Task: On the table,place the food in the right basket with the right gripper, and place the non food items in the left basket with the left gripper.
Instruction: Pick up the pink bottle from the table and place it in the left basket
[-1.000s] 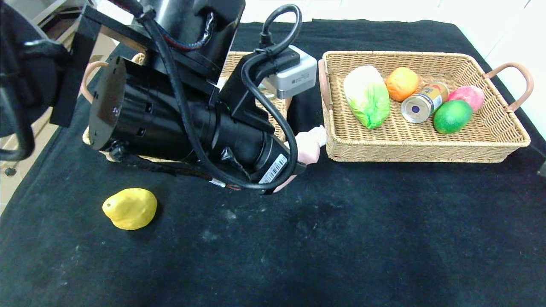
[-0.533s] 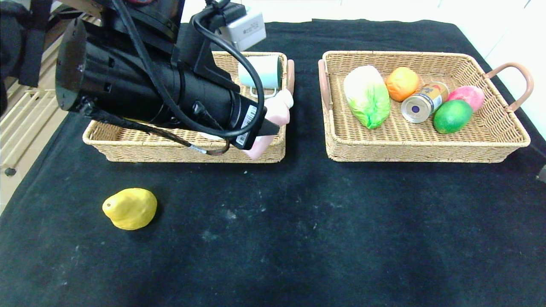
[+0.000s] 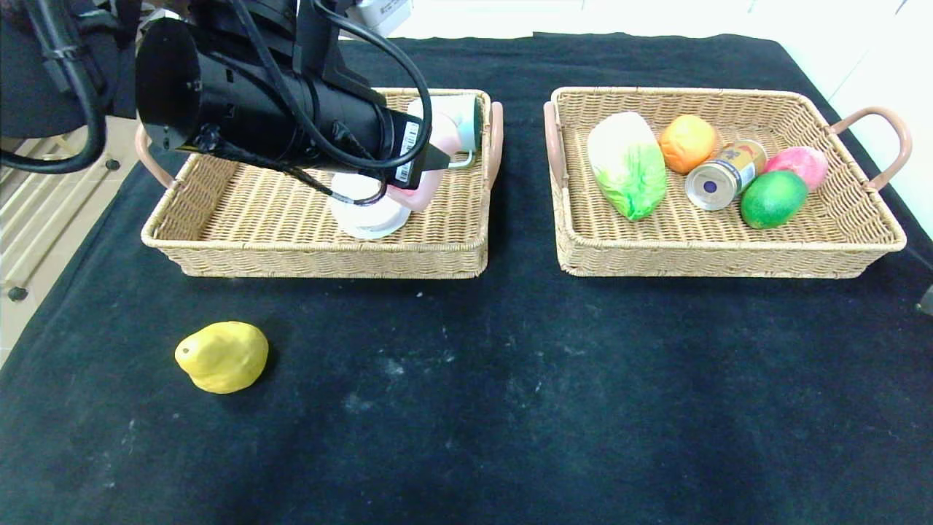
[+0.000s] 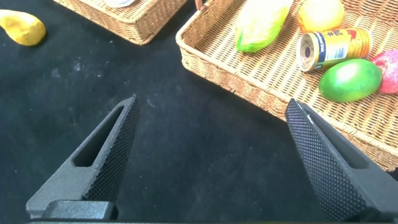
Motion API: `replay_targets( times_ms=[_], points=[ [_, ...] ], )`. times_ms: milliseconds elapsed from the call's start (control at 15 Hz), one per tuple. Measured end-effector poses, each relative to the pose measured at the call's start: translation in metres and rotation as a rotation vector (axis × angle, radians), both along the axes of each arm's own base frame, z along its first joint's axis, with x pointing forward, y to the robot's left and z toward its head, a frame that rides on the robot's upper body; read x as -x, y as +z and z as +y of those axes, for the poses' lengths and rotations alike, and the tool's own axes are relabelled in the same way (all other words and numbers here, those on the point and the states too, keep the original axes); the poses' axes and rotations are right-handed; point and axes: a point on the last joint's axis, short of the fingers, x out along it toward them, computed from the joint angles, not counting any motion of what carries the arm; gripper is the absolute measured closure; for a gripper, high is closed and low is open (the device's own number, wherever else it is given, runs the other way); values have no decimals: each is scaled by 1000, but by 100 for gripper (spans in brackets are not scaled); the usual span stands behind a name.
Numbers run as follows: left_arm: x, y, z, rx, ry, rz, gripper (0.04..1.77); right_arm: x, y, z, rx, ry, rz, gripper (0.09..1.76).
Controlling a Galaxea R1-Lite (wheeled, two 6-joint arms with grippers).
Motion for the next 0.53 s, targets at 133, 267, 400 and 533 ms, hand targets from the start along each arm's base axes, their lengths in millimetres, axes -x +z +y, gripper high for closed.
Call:
replay_targets(
  times_ms=[133, 267, 400, 533],
  points=[
    [-10, 1, -3, 12, 8, -28, 98, 0, 0, 0, 0, 0, -1, 14],
    [-19, -1, -5, 9, 14, -38, 98, 0, 0, 0, -1, 2, -2, 14],
    [-26, -5, -7, 6, 20, -40, 98, 1, 0, 0, 0, 2, -3, 14],
    [-34, -9, -5, -7, 29, -35, 98, 1, 0, 0, 0, 6, -3, 14]
  ],
)
